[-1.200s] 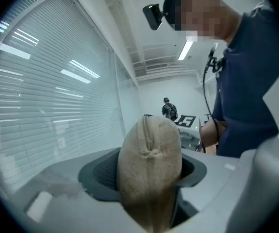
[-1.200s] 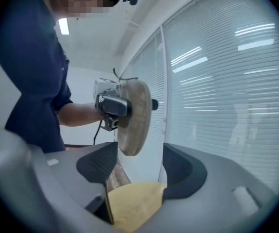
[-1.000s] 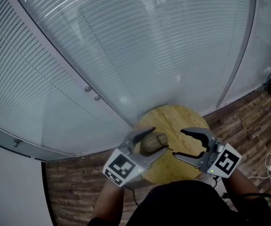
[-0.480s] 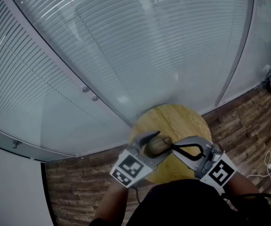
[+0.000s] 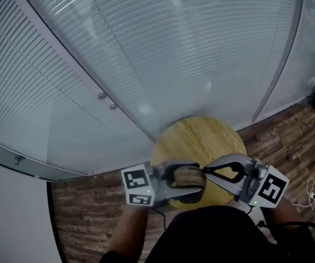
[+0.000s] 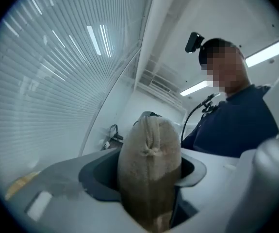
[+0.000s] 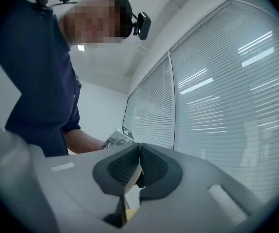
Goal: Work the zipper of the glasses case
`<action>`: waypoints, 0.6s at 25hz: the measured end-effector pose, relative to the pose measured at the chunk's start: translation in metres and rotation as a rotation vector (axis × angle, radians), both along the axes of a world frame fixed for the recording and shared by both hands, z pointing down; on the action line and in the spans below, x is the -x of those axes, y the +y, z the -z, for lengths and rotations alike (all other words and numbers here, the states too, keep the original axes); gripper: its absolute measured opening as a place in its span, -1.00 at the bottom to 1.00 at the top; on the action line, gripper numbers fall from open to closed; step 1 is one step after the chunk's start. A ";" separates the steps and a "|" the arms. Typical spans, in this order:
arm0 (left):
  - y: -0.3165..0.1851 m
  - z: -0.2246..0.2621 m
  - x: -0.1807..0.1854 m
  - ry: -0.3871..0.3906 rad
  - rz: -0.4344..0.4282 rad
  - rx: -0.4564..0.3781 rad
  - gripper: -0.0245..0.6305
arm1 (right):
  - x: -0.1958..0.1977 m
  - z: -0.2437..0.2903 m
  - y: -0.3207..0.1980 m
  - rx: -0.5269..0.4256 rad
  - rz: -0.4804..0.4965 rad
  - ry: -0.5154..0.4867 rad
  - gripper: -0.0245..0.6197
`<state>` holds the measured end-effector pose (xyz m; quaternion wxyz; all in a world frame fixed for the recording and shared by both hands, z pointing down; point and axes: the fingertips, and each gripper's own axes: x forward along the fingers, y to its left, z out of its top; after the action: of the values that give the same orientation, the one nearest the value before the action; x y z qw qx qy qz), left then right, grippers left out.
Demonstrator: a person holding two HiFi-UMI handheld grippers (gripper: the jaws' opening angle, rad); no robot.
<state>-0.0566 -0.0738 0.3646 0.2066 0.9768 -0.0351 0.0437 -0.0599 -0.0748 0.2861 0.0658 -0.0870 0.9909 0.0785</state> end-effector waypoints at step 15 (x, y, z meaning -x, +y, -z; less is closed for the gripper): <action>-0.003 0.047 0.019 0.333 0.018 0.126 -0.03 | -0.015 0.020 0.006 0.028 0.062 -0.106 -0.89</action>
<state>-0.0760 -0.0768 0.3176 0.2707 0.9553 -0.0062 -0.1184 -0.0446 -0.0691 0.2662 0.1193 -0.0611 0.9893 0.0578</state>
